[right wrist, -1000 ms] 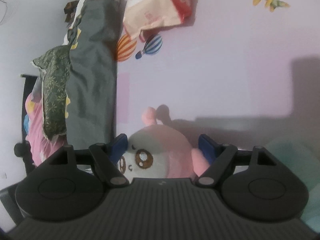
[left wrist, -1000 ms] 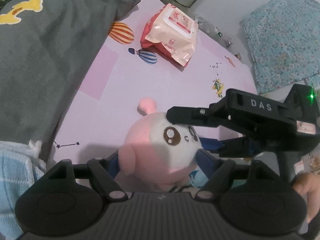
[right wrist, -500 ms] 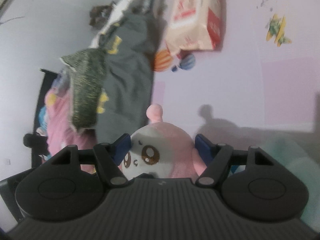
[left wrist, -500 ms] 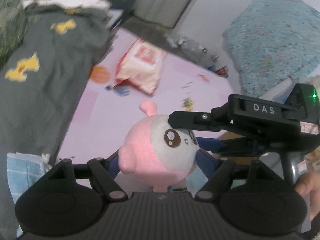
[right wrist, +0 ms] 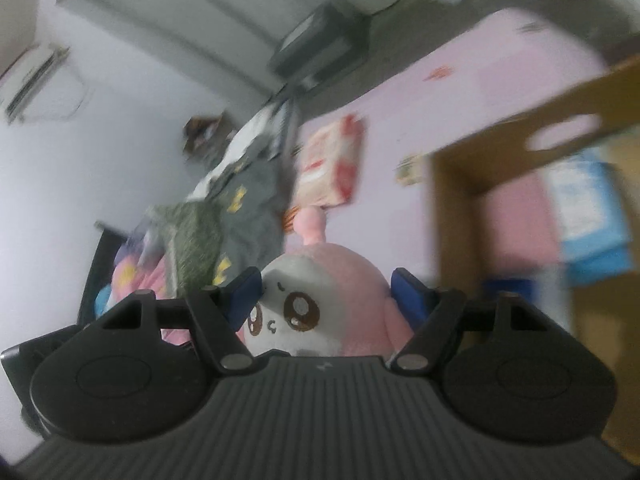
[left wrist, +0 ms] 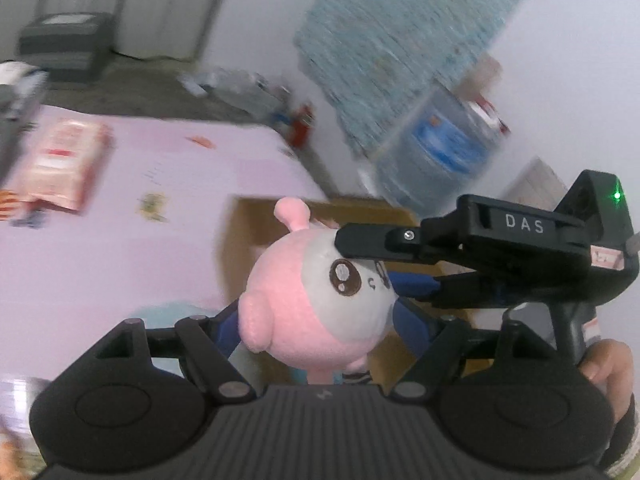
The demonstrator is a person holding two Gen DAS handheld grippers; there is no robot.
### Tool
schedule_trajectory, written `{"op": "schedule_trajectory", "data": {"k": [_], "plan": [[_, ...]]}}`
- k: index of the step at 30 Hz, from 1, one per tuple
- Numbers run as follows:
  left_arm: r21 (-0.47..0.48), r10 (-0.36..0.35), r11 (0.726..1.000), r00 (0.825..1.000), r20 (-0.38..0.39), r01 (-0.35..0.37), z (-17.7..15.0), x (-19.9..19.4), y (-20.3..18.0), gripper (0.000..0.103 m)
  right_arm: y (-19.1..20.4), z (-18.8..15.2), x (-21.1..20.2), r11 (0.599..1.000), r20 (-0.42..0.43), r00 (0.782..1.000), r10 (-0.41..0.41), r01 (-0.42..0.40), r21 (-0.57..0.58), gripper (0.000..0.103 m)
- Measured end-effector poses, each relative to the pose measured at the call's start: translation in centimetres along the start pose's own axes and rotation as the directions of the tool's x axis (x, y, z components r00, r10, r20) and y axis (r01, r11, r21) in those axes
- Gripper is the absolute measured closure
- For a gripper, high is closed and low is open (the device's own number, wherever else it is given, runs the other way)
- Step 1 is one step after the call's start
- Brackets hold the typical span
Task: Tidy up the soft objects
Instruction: 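Carry the plush bunny into the cardboard box and open both grippers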
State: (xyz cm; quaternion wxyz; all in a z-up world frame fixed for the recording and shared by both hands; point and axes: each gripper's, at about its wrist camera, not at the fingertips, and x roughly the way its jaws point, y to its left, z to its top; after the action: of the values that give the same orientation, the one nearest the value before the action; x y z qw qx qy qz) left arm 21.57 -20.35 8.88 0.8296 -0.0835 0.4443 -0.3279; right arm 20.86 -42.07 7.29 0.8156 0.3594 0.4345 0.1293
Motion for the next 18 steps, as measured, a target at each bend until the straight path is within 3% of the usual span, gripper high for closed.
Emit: {"op": "schedule_trajectory", "data": {"k": [7,13,18], "plan": [[0.051,-0.035,0.998,0.981,-0.19,0.046,-1.3,8.9,-4.9,0.025,-9.3,-0.7,-4.1,0.979,0.028,0.987,-0.157,0.151,0.137,0.03],[0.05,-0.003,0.999,0.944,-0.329,0.02,-2.5,15.6,-5.5,0.026,-15.3,-1.2,-1.5,0.944,-0.037,0.961,-0.275,0.278,0.176,0.03],[0.037,0.034,0.999,0.922,-0.387,-0.022,-3.3,18.0,-4.5,0.029,-18.8,-1.3,1.8,0.923,-0.103,0.949,-0.297,0.313,0.224,0.03]]}}
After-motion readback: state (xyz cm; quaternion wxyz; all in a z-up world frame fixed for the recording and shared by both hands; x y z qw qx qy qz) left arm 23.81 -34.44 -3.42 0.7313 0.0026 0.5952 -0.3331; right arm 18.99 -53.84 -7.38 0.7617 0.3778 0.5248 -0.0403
